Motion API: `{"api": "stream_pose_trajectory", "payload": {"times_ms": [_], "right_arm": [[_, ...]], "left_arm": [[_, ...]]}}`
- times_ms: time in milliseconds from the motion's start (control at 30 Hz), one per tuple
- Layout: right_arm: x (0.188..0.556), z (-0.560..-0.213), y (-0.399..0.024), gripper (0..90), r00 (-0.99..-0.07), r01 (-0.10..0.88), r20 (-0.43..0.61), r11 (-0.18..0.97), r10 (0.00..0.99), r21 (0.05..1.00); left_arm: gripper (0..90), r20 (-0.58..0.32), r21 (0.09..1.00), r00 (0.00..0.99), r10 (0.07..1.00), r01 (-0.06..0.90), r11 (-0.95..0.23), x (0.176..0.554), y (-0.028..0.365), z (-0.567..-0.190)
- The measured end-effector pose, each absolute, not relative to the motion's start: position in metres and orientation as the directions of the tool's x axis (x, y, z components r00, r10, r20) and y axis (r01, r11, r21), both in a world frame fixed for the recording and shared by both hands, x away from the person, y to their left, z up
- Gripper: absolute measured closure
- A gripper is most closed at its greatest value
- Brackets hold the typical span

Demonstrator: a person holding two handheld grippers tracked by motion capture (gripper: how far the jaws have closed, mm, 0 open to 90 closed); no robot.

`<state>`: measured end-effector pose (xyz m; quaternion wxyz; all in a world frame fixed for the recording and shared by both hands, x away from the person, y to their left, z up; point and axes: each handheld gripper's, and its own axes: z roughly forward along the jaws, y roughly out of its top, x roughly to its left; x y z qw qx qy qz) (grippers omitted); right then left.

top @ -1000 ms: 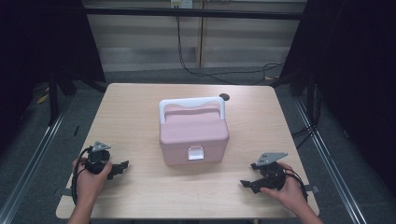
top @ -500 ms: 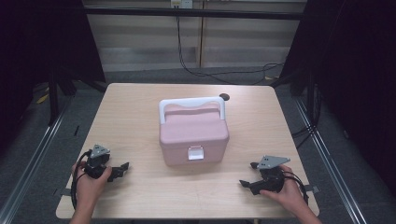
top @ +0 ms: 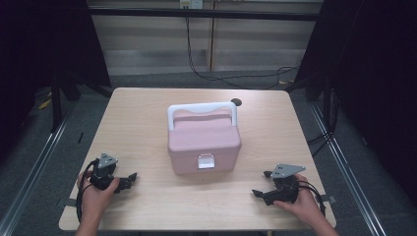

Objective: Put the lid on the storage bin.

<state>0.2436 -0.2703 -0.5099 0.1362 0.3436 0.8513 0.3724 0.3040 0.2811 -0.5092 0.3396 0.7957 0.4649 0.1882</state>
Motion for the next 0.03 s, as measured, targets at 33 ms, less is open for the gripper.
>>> {"api": "stream_pose_trajectory", "payload": {"times_ms": [33], "right_arm": [[0.2435,-0.5099,-0.2703,16.4,-0.726,0.484,0.024,0.486,0.687,0.728]], "left_arm": [[8.6,-0.018,0.716,0.498,0.867,0.612,-0.337,0.3041,0.2811,-0.5092]]}}
